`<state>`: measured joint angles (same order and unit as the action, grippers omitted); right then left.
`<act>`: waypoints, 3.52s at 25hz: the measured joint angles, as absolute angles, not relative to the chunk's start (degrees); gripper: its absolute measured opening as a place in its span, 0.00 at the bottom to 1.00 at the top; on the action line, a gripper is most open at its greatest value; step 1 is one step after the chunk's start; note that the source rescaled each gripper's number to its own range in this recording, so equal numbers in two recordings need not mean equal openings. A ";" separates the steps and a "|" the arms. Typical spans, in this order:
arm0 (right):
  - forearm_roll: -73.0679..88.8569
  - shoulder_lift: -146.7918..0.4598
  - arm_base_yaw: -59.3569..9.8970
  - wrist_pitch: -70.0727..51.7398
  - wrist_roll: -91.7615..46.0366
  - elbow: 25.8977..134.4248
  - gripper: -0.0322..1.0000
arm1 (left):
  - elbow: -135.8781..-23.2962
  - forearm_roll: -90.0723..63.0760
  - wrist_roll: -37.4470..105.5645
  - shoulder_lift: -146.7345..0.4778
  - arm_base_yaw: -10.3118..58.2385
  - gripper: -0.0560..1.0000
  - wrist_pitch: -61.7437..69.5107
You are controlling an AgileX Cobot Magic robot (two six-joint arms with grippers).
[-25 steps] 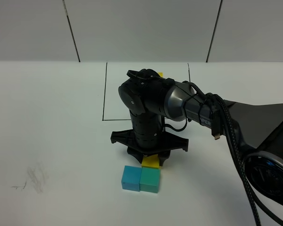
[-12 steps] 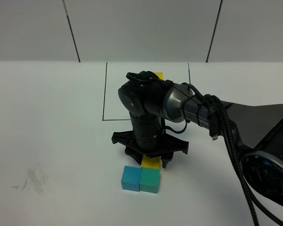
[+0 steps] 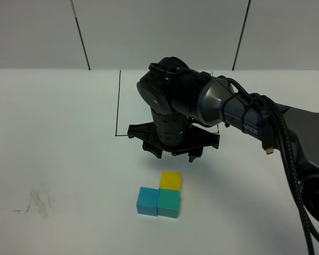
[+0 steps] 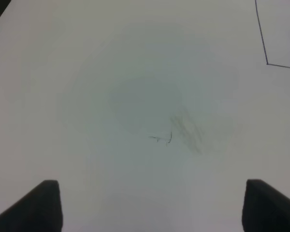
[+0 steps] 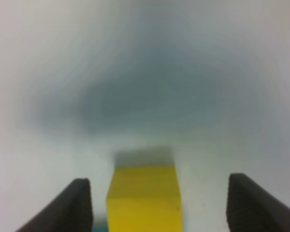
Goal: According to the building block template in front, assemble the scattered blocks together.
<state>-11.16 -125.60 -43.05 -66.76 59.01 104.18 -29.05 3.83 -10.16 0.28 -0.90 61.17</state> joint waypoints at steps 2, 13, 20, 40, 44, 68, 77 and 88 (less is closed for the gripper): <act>-11.46 -124.25 -43.05 -66.56 57.09 104.66 0.43 | -29.05 3.83 -10.16 0.28 -0.90 0.90 61.17; -31.55 -116.07 -41.15 -69.16 41.74 110.76 0.88 | -29.05 3.83 -10.11 0.28 -0.90 0.90 61.17; -37.62 -106.52 -28.91 -69.28 16.85 112.19 1.00 | -29.05 3.83 -10.00 0.28 -0.90 0.90 61.17; -7.59 -57.16 8.65 -69.90 -22.48 88.50 0.91 | -29.05 3.83 -9.98 0.28 -0.90 0.90 61.17; -3.58 -43.99 8.73 -69.93 -22.78 80.82 0.83 | -29.05 3.83 -9.98 0.28 -0.90 0.90 61.17; 8.12 -2.37 -5.04 -60.01 -18.91 34.13 0.81 | -29.05 3.83 -9.98 0.28 -0.90 0.90 61.17; 7.90 0.42 -5.04 -61.84 -12.92 29.14 0.80 | -29.05 3.83 -9.98 0.28 -0.90 0.90 61.17; 8.19 0.46 -5.04 -62.33 -11.53 29.08 0.62 | -29.05 3.83 -9.98 0.28 -0.90 0.90 61.17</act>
